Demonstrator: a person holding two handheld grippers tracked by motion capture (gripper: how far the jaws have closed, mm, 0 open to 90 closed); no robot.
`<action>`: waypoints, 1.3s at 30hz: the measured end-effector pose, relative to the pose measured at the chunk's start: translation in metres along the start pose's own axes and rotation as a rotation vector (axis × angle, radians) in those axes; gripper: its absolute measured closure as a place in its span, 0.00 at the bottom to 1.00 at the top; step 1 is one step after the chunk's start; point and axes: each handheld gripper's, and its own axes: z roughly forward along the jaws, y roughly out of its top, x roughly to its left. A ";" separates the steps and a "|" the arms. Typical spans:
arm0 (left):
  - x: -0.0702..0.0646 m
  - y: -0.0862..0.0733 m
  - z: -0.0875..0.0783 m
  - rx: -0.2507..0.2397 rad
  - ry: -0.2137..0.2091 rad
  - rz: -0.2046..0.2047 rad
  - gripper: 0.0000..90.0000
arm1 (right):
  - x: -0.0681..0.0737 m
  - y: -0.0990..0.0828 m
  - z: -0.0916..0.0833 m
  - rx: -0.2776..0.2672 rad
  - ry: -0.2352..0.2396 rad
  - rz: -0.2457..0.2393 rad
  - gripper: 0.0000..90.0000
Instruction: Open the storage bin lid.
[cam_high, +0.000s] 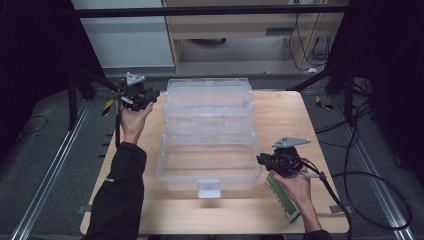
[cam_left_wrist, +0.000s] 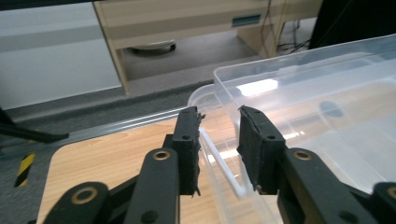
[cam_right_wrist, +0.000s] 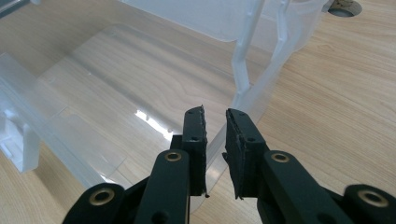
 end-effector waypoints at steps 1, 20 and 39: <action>0.000 -0.003 -0.006 -0.006 0.001 0.002 0.73 | 0.000 0.000 0.000 0.003 -0.001 0.004 0.87; -0.018 -0.068 -0.088 0.027 -0.055 0.037 0.65 | 0.000 0.001 0.000 0.010 0.004 0.012 0.87; -0.051 -0.130 -0.095 0.174 -0.135 0.066 0.67 | 0.000 0.000 0.000 0.002 0.004 0.018 0.87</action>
